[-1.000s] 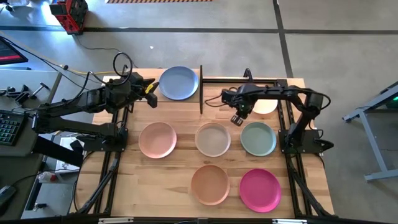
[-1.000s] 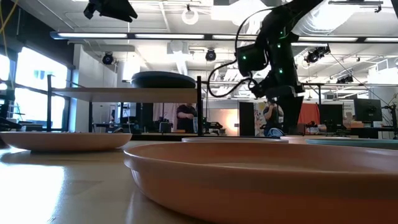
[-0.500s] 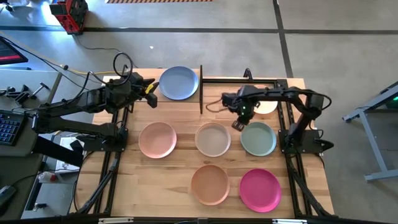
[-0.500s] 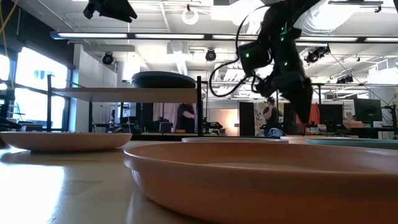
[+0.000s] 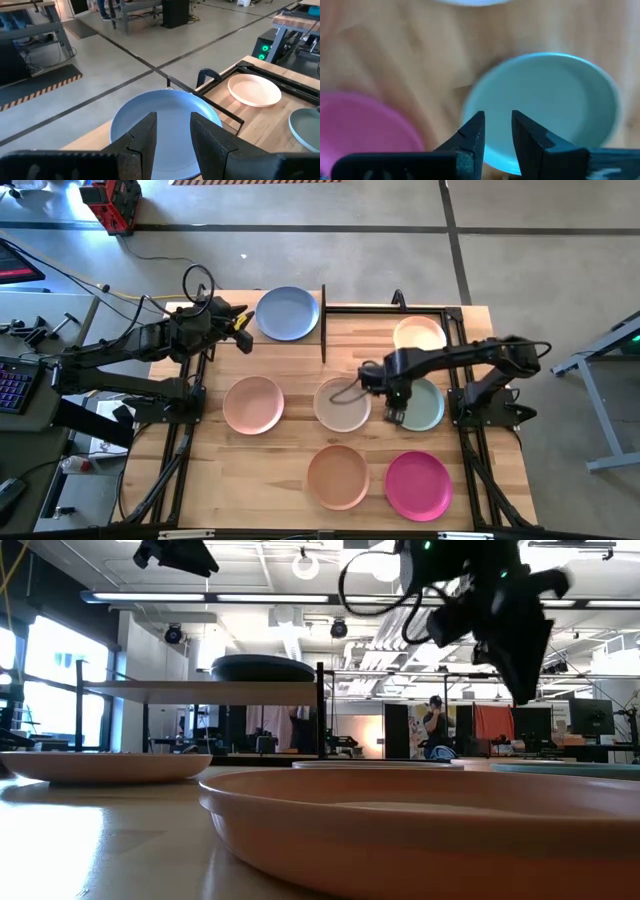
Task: Place and stack plates onto a shelf
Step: Stack the pink plate on top of the blue plate on the shelf
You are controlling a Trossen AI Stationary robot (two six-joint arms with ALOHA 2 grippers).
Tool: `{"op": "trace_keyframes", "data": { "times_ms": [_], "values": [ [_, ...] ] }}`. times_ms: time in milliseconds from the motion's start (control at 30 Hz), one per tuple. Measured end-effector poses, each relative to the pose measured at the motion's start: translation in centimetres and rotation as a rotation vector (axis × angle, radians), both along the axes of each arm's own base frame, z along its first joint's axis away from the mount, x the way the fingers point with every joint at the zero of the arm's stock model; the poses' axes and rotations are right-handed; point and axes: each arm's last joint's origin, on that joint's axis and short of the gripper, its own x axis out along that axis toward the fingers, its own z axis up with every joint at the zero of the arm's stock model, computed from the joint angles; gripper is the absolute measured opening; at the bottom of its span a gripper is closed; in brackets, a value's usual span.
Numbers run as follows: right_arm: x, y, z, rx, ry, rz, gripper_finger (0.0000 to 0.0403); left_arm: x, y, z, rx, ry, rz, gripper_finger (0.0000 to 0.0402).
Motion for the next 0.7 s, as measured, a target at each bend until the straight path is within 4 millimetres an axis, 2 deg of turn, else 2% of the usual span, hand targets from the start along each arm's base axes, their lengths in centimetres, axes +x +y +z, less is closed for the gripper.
{"op": "trace_keyframes", "data": {
  "times_ms": [300, 567, 700],
  "values": [
    [0.7, 5.0, -0.1, 0.051, -0.119, 0.212, 0.0076, 0.0, 0.0, 0.0, 0.01, 0.012, -0.005, 0.0106],
    [0.2, 7.8, -0.1, 0.06, -0.148, 0.304, 0.0076, 0.0, 0.0, 0.0, 0.01, 0.012, -0.006, 0.0106],
    [0.1, 9.3, -1.1, 0.087, -0.186, 0.288, 0.0076, 0.0, 0.0, 0.0, 0.009, 0.012, -0.008, 0.0106]
  ]
}}
